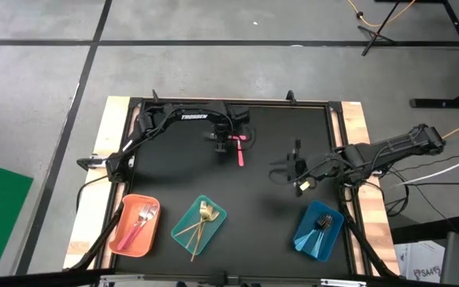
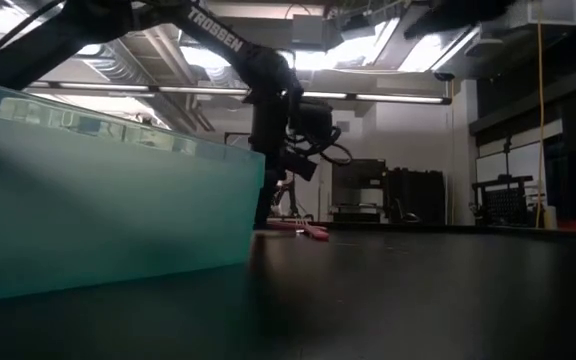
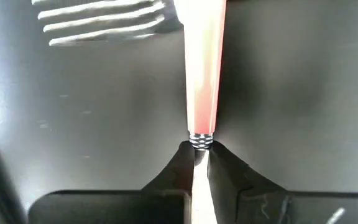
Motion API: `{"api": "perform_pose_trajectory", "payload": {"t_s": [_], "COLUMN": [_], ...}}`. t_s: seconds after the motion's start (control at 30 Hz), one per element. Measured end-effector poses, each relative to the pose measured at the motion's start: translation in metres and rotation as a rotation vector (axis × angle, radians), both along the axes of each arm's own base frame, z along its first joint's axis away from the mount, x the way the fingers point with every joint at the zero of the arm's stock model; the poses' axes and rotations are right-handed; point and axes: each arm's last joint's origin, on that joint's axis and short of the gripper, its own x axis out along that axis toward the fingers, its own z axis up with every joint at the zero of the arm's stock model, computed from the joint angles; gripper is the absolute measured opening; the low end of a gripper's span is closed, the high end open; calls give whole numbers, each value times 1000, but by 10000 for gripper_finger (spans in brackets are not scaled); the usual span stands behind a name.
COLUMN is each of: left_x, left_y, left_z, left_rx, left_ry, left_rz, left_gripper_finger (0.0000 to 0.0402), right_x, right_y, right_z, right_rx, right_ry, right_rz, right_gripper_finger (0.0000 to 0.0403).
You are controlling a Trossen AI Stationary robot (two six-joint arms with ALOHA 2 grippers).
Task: Sort silverware by color (type)
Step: Put the pink fork into the orange bin
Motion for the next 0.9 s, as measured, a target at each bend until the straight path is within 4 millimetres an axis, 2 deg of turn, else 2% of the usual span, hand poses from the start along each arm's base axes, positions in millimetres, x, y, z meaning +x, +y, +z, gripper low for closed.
{"api": "perform_pose_trajectory", "payload": {"t_s": [0.2,0.33,0.5,0.6,0.73,0.9], "left_x": [8,11,13,12,11,9], "left_y": [-29,-54,-89,-113,-147,-183], "left_z": [21,42,70,85,100,112], "left_rx": [-8,10,107,193,308,434], "left_ry": [17,-23,-68,-91,-116,-147], "left_rz": [-48,-103,-174,-208,-277,-341], "left_gripper_finger": [17,17,17,21,22,20], "right_x": [-17,-33,-55,-63,-62,-41], "right_y": [-6,-12,-29,-44,-67,-93], "right_z": [33,55,74,79,79,66], "right_rx": [9,10,56,134,321,595], "right_ry": [-70,-127,-193,-232,-247,-153], "right_rz": [-22,-52,-97,-158,-223,-172], "right_gripper_finger": [76,76,76,76,76,76]}}
